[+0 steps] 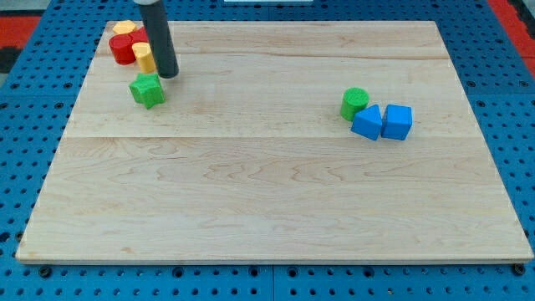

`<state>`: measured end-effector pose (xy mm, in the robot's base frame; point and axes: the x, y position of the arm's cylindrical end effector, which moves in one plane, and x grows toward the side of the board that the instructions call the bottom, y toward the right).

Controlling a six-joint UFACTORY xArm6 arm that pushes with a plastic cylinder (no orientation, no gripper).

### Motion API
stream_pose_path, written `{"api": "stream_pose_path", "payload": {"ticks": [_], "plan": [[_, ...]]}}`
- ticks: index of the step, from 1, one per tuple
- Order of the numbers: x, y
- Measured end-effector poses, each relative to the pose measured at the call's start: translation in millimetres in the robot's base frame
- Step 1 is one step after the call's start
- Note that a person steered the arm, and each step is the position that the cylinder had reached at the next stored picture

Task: Slightly push the green star towards the yellow heart

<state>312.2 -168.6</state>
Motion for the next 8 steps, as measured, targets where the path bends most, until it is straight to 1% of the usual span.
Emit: {"api": "stream_pose_path", "payload": {"ticks": [1, 2, 3, 4, 5, 6, 7, 8], "plan": [[41.5, -20.4], [98.4, -37.2], [85.1, -15.3], [95.8, 48.1], [166.7, 49.6], [183.3, 14.9], [142.1, -17.2], [130.3, -12.7]]}}
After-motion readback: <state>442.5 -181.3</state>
